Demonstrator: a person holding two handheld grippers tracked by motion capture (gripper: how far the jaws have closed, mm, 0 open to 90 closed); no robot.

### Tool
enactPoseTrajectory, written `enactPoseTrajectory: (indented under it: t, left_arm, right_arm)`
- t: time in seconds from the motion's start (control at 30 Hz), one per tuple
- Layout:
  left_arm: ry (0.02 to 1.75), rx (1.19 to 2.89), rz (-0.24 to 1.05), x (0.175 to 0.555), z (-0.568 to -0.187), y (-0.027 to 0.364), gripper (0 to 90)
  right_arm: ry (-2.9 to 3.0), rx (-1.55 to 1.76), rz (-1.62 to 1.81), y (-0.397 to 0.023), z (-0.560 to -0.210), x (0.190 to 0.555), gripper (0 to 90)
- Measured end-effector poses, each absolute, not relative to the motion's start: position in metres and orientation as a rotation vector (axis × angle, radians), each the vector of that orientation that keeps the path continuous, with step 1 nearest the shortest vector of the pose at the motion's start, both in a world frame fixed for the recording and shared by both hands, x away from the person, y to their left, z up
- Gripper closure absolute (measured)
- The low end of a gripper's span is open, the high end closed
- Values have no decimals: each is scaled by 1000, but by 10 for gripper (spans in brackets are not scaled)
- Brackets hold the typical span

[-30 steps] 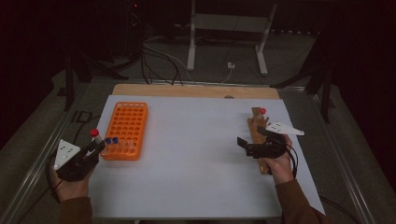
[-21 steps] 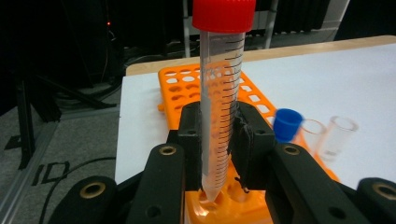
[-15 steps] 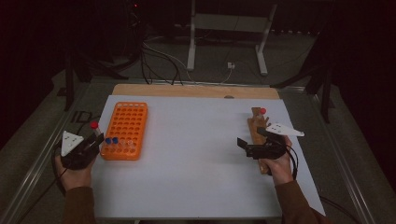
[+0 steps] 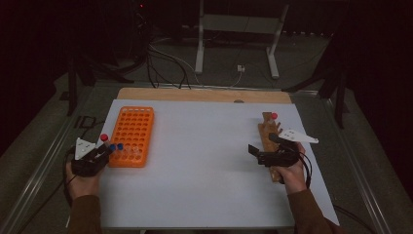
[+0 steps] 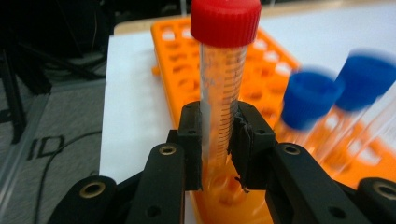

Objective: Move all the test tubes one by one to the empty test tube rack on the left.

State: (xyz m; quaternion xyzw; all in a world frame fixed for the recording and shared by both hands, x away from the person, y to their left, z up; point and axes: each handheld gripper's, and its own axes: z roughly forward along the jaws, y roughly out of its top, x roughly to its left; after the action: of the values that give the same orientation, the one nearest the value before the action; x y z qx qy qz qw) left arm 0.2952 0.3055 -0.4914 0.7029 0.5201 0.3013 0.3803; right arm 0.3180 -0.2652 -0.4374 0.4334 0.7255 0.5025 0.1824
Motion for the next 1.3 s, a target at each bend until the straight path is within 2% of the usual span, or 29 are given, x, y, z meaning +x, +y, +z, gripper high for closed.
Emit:
enactPoseTrajectory:
  t: [0.3, 0.37, 0.47, 0.73, 0.83, 0.93, 1.0, 1.1, 1.3]
  left_arm:
    - [1351, 1811, 748, 297, -494, 306, 741]
    - [1369, 1801, 747, 297, -494, 307, 675]
    - [1383, 1794, 743, 294, -493, 309, 624]
    - [1416, 1703, 714, 276, -486, 325, 533]
    - [1385, 1645, 691, 265, -481, 328, 435]
    - [1346, 1615, 706, 258, -474, 322, 284]
    - [1348, 1601, 729, 257, -468, 316, 148]
    - [1324, 1584, 729, 257, -459, 306, 37]
    - [1272, 1547, 713, 259, -447, 284, 3]
  right_arm:
    - [2055, 1217, 1415, -264, -438, 318, 3]
    - [2054, 1218, 1417, -264, -438, 318, 2]
    - [2049, 1220, 1418, -265, -437, 318, 3]
    - [2040, 1221, 1412, -269, -436, 318, 3]
    - [2037, 1220, 1402, -271, -435, 320, 3]
    - [2028, 1224, 1393, -274, -434, 323, 3]
    - [2026, 1223, 1379, -276, -432, 325, 3]
    - [2019, 1212, 1337, -279, -429, 327, 3]
    - [2008, 1227, 1294, -291, -425, 338, 4]
